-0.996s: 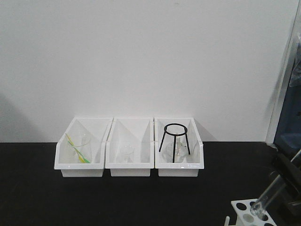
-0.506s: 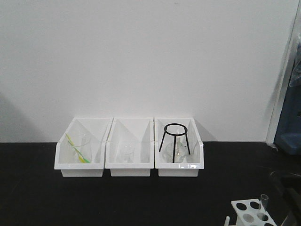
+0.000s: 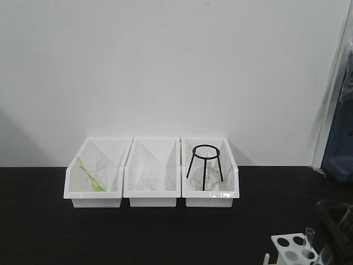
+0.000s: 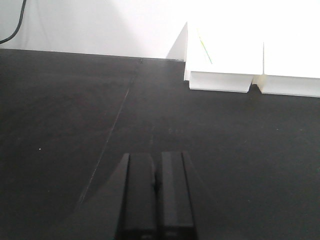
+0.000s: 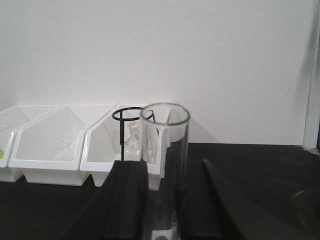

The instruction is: Flip and reinsert test tube from rack

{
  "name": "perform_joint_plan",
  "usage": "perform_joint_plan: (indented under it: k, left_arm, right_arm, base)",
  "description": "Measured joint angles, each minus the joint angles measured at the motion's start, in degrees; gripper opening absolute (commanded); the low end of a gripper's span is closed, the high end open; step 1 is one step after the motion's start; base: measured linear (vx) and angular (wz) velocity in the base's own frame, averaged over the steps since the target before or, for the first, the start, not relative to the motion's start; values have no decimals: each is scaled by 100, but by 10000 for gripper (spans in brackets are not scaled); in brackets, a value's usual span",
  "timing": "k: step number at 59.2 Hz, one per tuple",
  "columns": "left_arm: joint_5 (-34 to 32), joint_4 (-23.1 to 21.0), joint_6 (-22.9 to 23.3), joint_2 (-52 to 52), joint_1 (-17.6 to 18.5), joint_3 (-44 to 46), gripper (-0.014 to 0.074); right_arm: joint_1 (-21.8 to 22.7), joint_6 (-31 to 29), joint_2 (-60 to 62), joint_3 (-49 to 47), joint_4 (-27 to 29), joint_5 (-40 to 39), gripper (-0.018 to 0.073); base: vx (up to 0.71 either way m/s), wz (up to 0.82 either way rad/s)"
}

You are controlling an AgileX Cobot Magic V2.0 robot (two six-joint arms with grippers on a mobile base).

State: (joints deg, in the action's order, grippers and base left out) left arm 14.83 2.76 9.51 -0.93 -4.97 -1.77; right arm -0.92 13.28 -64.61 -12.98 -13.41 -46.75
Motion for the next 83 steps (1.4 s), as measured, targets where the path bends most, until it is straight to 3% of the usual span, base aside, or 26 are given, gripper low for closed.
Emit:
perform_joint_plan:
  k: [58,70,83]
  left_arm:
    - [0,0,0,0,0,0,-6]
    - [0,0,0,0,0,0,-6]
    - [0,0,0,0,0,0,-6]
  right_arm:
    - [0,-6,-1878,-27,-519,-616,2]
    - [0,-61,-1878,-27,-555,-623,122]
    - [0,-67,-1878,-27,-741,-651,353]
  base:
    - [0,0]
    - [0,0]
    - [0,0]
